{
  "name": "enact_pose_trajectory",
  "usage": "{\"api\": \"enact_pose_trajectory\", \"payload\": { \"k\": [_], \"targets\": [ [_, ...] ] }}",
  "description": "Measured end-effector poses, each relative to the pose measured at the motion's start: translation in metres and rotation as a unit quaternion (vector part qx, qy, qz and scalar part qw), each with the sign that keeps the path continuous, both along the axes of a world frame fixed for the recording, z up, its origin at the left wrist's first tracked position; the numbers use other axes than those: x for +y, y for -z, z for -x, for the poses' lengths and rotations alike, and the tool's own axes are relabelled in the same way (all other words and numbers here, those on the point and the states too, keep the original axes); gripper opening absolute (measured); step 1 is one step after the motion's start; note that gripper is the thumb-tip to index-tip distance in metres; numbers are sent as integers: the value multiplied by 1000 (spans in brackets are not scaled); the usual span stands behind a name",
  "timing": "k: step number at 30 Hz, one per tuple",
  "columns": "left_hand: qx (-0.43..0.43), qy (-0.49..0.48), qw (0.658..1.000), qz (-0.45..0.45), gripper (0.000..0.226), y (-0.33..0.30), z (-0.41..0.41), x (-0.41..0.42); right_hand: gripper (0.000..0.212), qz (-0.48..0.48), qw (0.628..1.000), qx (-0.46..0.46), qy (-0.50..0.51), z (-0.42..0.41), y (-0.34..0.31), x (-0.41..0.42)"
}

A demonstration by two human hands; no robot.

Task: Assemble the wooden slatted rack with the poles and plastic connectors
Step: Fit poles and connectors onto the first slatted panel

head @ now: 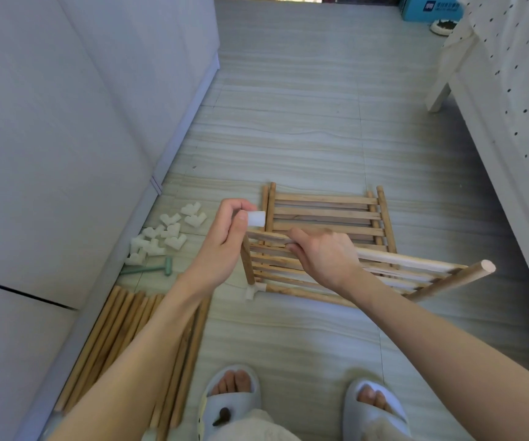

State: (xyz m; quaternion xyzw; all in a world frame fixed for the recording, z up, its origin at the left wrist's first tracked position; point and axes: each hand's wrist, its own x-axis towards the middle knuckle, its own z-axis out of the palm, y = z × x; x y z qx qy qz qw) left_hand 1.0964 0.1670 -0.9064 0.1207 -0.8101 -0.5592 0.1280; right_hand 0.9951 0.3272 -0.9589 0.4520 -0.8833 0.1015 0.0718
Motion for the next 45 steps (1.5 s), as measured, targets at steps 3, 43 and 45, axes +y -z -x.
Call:
{"api": "enact_pose_trajectory", "payload": {
  "k": [3, 43, 45],
  "targets": [
    [-37, 9, 999, -28, 22, -6, 8, -4, 14, -6, 1000, 9, 19, -1, -2, -2],
    [-331, -21, 938, 99, 27, -20, 43, -7, 33, 46, 997, 56, 10, -13, 11, 4],
    [-334, -14, 935, 120, 27, -21, 43, -8, 32, 43, 998, 54, 5, -11, 9, 4]
  ]
}}
